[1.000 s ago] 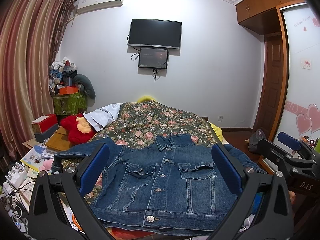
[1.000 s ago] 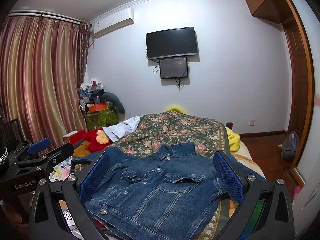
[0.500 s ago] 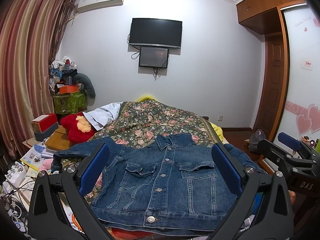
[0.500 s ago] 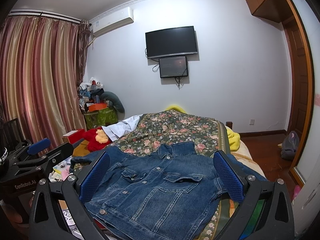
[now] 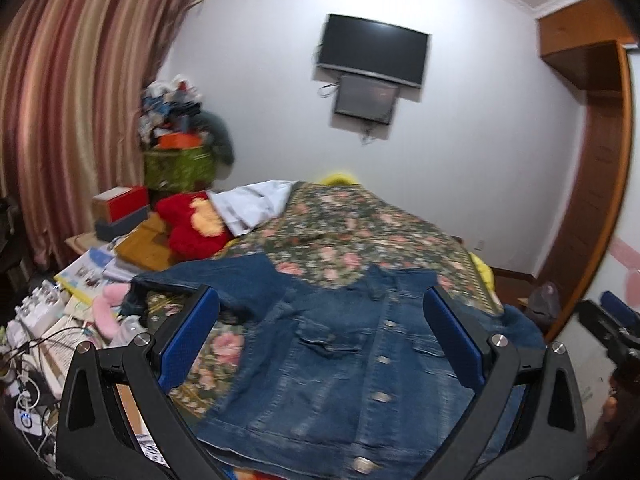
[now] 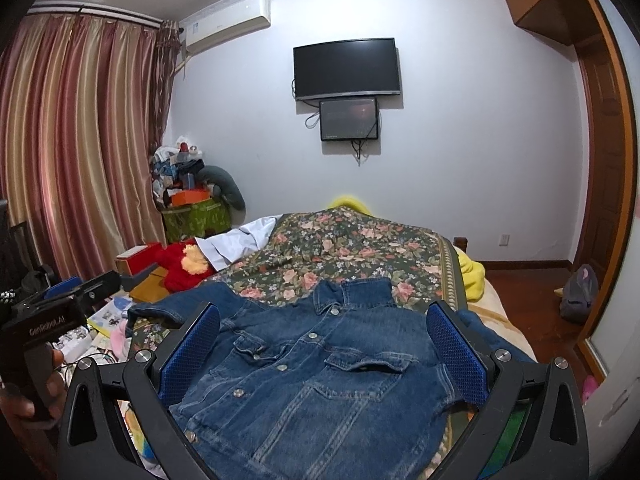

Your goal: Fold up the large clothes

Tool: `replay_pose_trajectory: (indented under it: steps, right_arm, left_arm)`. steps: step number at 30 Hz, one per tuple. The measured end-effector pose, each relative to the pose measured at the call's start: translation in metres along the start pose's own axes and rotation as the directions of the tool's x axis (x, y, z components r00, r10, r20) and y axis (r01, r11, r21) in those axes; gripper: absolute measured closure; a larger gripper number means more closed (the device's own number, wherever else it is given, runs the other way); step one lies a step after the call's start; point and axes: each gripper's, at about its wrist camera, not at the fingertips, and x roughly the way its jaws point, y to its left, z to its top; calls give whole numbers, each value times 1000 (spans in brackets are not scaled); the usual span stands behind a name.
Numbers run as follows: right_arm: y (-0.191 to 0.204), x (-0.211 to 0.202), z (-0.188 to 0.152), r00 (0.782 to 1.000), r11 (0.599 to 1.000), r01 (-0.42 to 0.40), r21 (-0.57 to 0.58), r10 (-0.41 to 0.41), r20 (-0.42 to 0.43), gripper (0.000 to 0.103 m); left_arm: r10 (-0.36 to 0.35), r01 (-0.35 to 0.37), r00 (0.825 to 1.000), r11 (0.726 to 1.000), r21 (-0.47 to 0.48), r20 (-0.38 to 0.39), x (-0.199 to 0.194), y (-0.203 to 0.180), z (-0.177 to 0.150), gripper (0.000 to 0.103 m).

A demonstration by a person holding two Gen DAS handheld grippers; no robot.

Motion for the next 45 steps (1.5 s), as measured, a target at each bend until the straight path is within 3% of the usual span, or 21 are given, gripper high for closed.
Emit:
replay_pose_trajectory:
  steps: [4,8,13,17,22,27,30,32,34,36,40,42,45]
  right_arm:
    - [5,33,15,1000,1000,-10,-11,10,-10,0]
    - [11,71,29,1000,999,14,-31,-15,-23,0]
    - [16,130,40,997,999,-1,-44,-2,-81,0]
    - [20,181,41,991,998,1,-62,-10,-136,0]
    - [23,247,30,967,991,12,-130,-45,-251,0]
    - [26,307,-1,916,978,-17,-209,-68,-394,0]
    - [28,330,-18,889,969,-48,-242,-69,-453,0]
    - [30,344,-29,868,965,-75,-253,-62,-493,0]
    - [30,359,-40,837,963,-113,-246,-42,-546,0]
    - [32,369,-49,801,962,-146,-230,-21,-598,0]
    - [30,385,-67,706,968,-198,-156,30,-708,0]
    - [27,387,-73,680,974,-199,-112,54,-731,0]
    - [19,384,-76,660,980,-191,-50,90,-746,0]
  left_arm:
    - [95,-95,995,995,-17,-22,27,34,10,0]
    - [202,-203,978,979,-5,-46,57,70,17,0]
    - [246,-253,960,967,-36,-137,103,120,17,0]
    - [272,-292,928,956,-42,-254,146,150,6,0]
    - [237,-293,890,952,-92,-390,202,182,-13,0]
    - [146,-263,870,945,-193,-471,243,208,-21,0]
    - [124,-296,851,916,-271,-510,266,231,-23,2]
    - [90,-293,849,900,-323,-521,279,242,-24,5]
    - [65,-305,841,877,-372,-536,291,257,-26,10]
    - [45,-325,831,849,-417,-555,304,268,-30,18]
    - [-12,-340,829,783,-521,-559,323,287,-40,39]
    - [14,-368,823,774,-515,-567,329,293,-41,61]
    - [77,-404,820,779,-479,-567,333,295,-38,76]
